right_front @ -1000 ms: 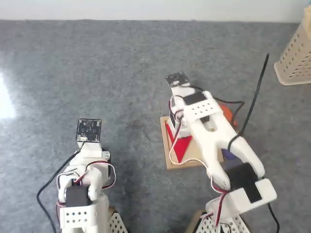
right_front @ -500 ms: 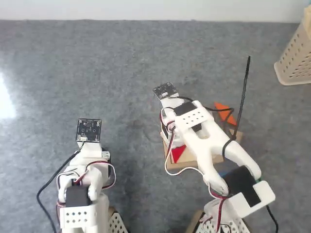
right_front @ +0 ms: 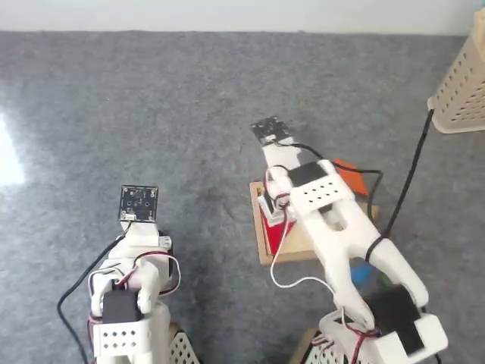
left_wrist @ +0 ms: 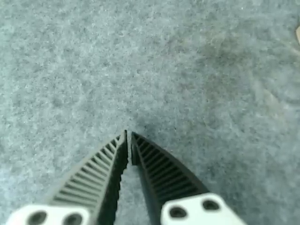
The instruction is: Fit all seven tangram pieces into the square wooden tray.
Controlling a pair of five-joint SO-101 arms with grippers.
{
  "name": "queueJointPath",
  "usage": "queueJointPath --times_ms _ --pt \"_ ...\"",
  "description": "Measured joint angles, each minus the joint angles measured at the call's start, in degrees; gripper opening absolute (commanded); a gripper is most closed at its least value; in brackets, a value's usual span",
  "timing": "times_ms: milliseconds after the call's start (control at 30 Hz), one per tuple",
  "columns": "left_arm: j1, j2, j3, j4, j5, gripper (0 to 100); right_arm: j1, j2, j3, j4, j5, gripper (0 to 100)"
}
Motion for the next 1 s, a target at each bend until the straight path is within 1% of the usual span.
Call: queueJointPath --times_ms 133,233,333,567,800,1000 --pt "0.09 0.00 0.00 0.00 0.00 1 -0.62 1.41 0.18 -0.79 1.85 0.6" --pt "0.18 0.00 0.00 0.00 0.00 1 -0.62 5.89 0.18 -0.79 2.90 0.6" --pt "0.00 0.00 0.00 0.00 0.00 1 -2.46 10.37 -1.23 -0.62 4.66 0.6" --pt "0.09 0.00 0.00 0.00 0.00 1 -3.43 15.38 -6.15 -0.44 5.01 0.6" --pt "0.00 0.00 0.00 0.00 0.00 1 -3.69 15.91 -7.74 -0.44 5.10 0.6" --pt "0.09 0.00 0.00 0.00 0.00 1 -3.69 7.30 -5.71 -0.62 5.10 0.6"
